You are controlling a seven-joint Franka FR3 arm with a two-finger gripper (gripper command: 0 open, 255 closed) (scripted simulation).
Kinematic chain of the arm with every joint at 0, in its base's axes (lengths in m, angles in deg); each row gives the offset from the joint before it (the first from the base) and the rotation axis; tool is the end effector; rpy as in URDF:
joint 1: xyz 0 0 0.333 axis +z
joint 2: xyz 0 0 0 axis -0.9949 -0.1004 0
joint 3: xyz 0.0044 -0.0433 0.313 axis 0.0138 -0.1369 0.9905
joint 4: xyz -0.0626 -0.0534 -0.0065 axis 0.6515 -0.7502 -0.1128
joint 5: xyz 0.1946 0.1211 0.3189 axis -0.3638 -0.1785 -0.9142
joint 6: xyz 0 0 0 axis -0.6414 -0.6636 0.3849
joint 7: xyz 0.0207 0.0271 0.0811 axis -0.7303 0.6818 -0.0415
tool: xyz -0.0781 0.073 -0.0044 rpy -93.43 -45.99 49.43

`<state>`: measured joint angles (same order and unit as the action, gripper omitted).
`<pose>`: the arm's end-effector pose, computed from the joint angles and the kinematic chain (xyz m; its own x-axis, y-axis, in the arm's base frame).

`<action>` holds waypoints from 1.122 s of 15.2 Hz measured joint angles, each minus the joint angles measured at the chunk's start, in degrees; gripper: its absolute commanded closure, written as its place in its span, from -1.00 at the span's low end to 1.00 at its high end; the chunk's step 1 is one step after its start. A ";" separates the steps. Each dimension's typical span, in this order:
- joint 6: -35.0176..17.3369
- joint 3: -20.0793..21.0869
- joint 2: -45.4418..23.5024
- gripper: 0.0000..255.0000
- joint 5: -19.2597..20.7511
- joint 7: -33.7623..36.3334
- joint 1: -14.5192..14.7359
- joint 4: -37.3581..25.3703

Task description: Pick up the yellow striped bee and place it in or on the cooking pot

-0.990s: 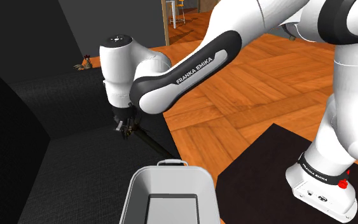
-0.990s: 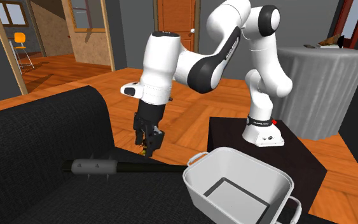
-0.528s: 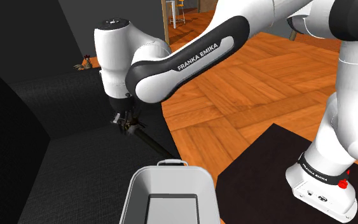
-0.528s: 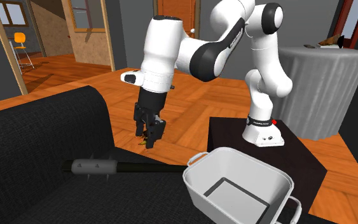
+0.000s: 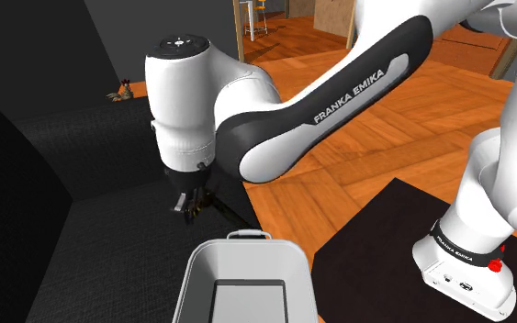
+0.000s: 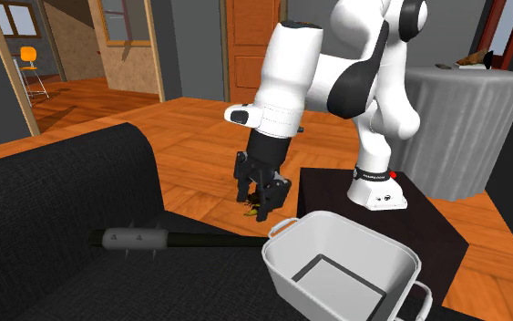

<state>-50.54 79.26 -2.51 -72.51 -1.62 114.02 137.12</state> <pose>0.3769 0.4885 0.4287 0.7133 0.6633 0.2266 0.6630 -0.7433 0.0891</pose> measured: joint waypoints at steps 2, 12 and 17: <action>0.11 0.78 1.31 1.00 -0.05 1.90 1.02 1.42; 0.29 6.35 8.63 1.00 -0.94 13.75 7.12 9.84; -1.36 7.63 8.67 1.00 0.10 17.53 8.52 12.19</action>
<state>-51.90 86.89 6.17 -72.41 15.91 122.55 149.31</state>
